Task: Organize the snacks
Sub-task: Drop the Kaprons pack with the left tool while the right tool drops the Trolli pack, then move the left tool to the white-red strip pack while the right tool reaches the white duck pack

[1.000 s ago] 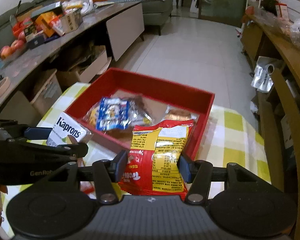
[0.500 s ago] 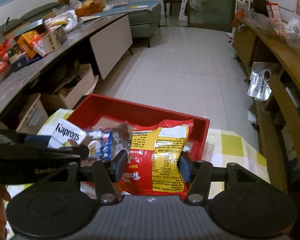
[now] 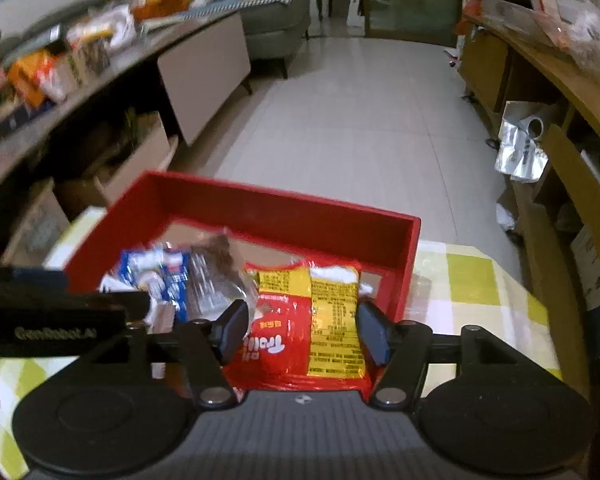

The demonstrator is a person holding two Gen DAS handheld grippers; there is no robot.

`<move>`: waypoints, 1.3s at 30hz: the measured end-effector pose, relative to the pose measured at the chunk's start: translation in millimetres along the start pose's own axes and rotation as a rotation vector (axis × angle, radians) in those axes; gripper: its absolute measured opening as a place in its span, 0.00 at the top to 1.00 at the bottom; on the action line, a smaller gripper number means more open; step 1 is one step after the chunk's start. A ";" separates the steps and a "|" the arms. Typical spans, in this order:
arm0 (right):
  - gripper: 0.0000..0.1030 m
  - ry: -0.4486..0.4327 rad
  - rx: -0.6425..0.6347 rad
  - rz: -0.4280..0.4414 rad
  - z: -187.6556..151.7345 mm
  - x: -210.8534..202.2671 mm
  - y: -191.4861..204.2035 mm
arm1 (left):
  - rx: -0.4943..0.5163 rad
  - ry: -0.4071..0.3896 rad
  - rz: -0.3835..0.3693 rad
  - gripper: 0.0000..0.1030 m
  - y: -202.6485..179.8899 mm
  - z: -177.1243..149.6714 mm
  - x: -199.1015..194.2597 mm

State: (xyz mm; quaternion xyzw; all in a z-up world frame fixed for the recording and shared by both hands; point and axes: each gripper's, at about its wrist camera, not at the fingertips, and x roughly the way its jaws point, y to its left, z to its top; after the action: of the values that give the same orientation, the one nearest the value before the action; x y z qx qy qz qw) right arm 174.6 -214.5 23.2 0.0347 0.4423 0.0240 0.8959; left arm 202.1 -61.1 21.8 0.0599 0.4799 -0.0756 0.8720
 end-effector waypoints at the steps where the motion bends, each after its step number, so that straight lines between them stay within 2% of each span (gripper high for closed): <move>1: 0.33 0.003 -0.028 -0.021 -1.2 -1.4 3.5 | 0.006 0.008 0.004 0.12 -0.5 -1.4 -0.4; 4: 0.32 -0.002 -0.096 -0.054 -3.1 -12.7 12.9 | 0.017 0.018 0.018 0.12 -0.1 -7.5 -6.5; 10: 0.31 -0.030 -0.122 -0.065 -1.5 -41.2 21.9 | -0.001 0.021 0.021 0.10 12.7 -20.1 -28.0; 17: 0.32 -0.003 -0.183 -0.064 -19.9 -65.2 33.5 | -0.026 0.063 0.034 0.08 26.8 -41.6 -34.9; 24: 0.32 0.070 -0.259 -0.035 -53.9 -71.6 51.2 | -0.056 0.100 0.058 0.08 33.1 -61.1 -35.2; 29: 0.32 0.117 -0.299 -0.015 -70.9 -74.5 55.0 | -0.094 0.178 0.053 0.11 33.5 -73.9 -20.4; 33: 0.32 0.165 -0.353 0.014 -87.4 -77.6 59.0 | -0.090 0.223 0.098 0.15 29.3 -81.8 -10.5; 39: 0.32 0.260 -0.434 0.053 -113.5 -77.4 56.6 | -0.065 0.236 0.142 0.15 24.6 -84.6 -5.0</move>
State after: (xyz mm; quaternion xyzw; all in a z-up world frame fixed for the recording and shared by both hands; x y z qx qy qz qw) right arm 36.7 -159.1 20.4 -0.1502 0.5372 0.1461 0.8170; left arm 134.1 -21.6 -18.2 0.0738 0.5757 0.0096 0.8142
